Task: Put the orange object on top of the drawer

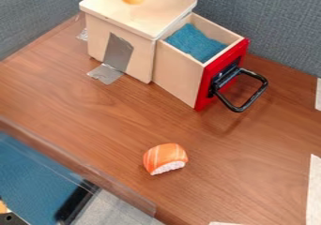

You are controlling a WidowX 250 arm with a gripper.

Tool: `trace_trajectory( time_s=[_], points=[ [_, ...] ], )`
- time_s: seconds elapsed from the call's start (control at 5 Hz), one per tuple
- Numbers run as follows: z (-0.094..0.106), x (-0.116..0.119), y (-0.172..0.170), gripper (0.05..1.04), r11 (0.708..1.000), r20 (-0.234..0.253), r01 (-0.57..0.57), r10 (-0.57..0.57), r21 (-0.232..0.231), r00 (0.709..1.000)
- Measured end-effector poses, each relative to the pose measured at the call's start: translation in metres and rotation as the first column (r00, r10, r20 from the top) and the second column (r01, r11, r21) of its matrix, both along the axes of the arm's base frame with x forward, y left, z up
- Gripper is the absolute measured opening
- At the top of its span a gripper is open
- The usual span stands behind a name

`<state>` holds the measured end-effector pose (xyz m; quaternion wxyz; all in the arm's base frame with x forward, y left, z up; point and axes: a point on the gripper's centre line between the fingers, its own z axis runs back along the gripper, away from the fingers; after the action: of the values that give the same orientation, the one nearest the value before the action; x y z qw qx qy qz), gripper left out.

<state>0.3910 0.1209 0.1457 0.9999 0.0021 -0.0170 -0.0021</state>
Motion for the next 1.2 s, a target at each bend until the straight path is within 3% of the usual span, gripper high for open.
trace_trajectory(
  time_s=[0.4,0.6,0.8,1.0,1.2],
  points=[
    [-0.018,-0.003,0.007,0.495,0.998,-0.037,-0.036,0.038,0.042,0.999],
    [-0.021,-0.004,-0.002,0.568,0.998,-0.046,-0.042,0.044,0.04,0.998],
    [-0.024,-0.005,-0.019,0.871,1.0,-0.069,-0.02,0.021,0.01,0.997],
    [-0.008,-0.005,-0.034,1.012,1.0,-0.041,0.011,-0.011,-0.007,0.999],
    [0.02,-0.01,-0.055,1.007,0.998,0.026,0.065,-0.065,-0.014,0.998]
  ],
)
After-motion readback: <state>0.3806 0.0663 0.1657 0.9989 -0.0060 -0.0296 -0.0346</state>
